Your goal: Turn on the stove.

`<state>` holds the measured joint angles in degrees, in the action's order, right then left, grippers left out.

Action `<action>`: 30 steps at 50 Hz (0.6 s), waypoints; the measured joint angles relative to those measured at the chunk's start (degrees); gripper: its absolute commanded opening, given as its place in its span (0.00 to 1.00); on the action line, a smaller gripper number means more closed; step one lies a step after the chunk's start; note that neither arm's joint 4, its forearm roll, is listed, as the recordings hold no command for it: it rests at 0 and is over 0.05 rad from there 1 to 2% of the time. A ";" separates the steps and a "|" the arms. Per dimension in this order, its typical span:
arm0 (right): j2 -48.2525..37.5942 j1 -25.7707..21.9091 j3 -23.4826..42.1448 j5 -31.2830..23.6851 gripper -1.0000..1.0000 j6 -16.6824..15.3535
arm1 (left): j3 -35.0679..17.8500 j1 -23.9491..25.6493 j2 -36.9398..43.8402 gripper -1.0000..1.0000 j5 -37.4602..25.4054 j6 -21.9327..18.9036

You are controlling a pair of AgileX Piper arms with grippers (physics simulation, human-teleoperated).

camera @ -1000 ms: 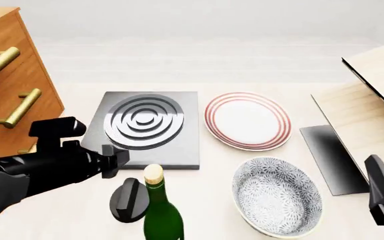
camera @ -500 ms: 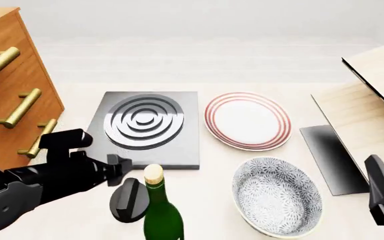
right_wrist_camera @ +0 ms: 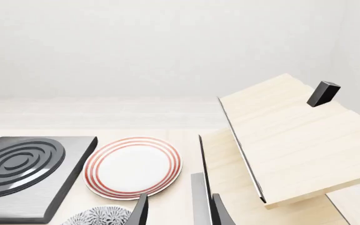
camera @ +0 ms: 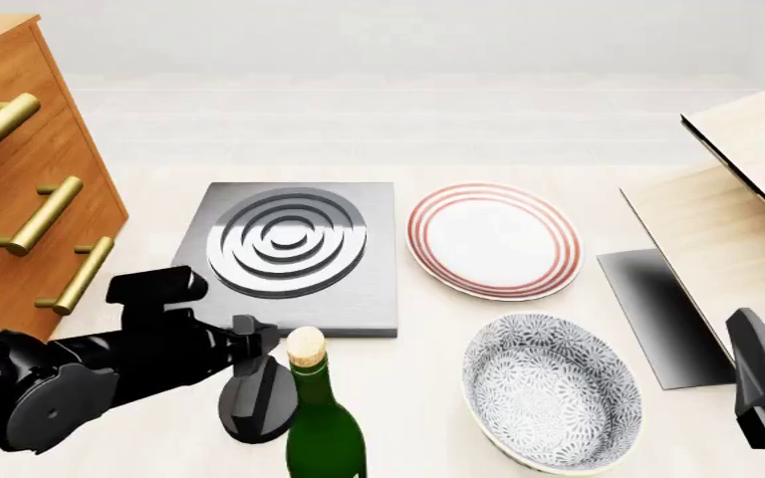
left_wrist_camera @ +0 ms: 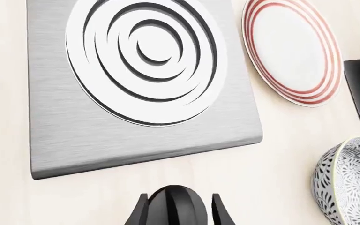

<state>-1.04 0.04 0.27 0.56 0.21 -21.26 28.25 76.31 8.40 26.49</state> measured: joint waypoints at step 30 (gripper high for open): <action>0.01 0.00 0.00 0.00 1.00 0.00 | 1.03 -0.47 8.07 1.00 7.44 1.31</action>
<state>-1.03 0.04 0.27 0.56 0.21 -20.22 27.78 84.38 15.85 27.81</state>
